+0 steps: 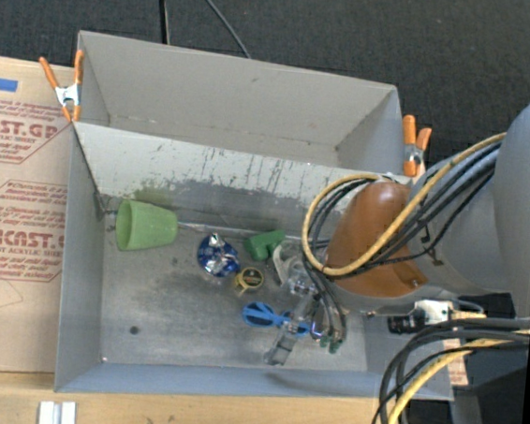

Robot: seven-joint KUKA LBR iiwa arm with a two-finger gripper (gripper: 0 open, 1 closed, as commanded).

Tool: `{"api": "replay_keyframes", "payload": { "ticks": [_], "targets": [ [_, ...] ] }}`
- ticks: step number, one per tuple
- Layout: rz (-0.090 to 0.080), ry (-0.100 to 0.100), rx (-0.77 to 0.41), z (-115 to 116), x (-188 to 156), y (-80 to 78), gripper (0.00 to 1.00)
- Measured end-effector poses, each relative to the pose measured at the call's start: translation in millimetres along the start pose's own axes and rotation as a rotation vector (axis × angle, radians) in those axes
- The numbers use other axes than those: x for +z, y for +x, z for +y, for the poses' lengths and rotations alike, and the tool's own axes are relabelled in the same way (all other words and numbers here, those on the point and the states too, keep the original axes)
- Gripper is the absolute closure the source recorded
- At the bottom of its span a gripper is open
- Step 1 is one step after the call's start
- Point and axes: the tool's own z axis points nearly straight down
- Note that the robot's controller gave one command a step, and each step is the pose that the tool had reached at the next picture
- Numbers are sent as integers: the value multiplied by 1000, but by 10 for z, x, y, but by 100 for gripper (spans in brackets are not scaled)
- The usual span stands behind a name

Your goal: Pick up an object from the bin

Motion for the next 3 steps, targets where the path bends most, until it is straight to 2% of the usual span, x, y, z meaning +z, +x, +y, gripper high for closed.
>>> {"api": "replay_keyframes", "payload": {
  "ticks": [1, 2, 3],
  "targets": [
    [0, 2, 20, -78, 315, 6, 0],
    [-2, 1, 19, -74, 315, 1, 0],
    [-1, 1, 19, -76, 317, 6, 100]
  ]
}}
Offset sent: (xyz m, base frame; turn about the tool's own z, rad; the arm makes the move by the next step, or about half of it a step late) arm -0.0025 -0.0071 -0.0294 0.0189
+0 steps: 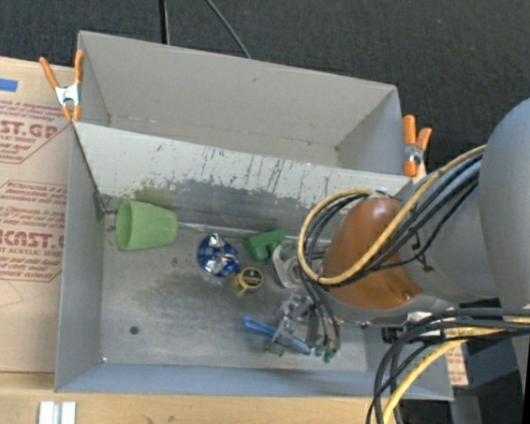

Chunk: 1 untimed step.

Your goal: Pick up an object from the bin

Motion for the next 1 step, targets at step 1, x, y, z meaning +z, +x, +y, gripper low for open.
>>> {"api": "replay_keyframes", "payload": {
  "ticks": [1],
  "targets": [
    [-1, -2, -1, 9, -300, -4, 100]
  ]
}}
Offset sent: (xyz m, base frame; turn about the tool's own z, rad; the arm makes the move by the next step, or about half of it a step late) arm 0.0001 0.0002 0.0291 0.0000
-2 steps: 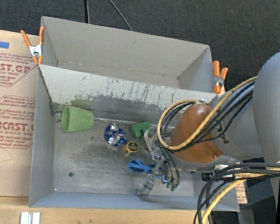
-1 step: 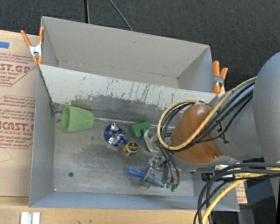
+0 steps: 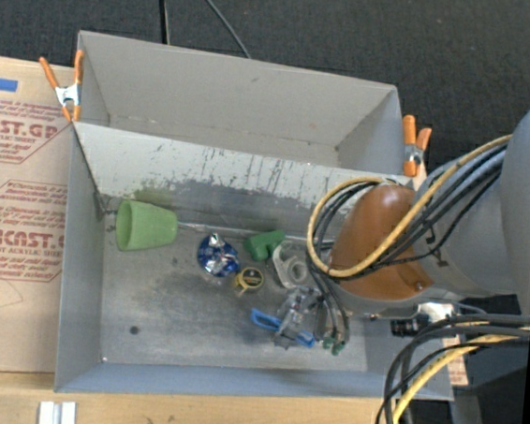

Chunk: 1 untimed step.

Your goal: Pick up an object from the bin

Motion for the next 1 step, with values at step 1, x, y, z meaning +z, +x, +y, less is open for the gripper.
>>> {"api": "replay_keyframes", "payload": {
  "ticks": [1],
  "targets": [
    [-1, 0, -1, 6, -345, -4, 100]
  ]
}}
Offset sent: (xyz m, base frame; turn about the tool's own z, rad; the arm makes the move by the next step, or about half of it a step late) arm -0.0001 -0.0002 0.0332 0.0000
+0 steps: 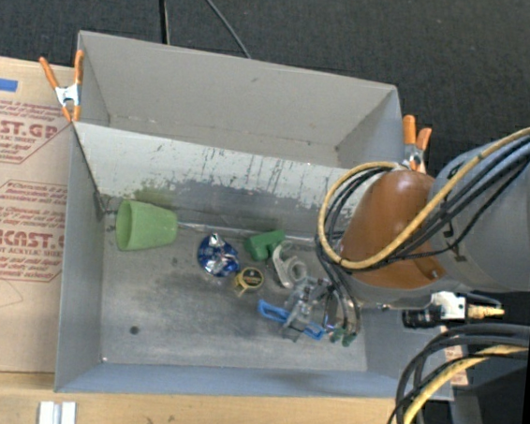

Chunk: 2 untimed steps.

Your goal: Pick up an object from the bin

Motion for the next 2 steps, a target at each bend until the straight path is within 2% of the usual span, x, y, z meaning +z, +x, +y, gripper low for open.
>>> {"api": "replay_keyframes", "payload": {
  "ticks": [1, 2],
  "targets": [
    [-2, -1, -2, 10, -568, -12, 100],
    [2, 1, -3, 13, -593, -14, 100]
  ]
}}
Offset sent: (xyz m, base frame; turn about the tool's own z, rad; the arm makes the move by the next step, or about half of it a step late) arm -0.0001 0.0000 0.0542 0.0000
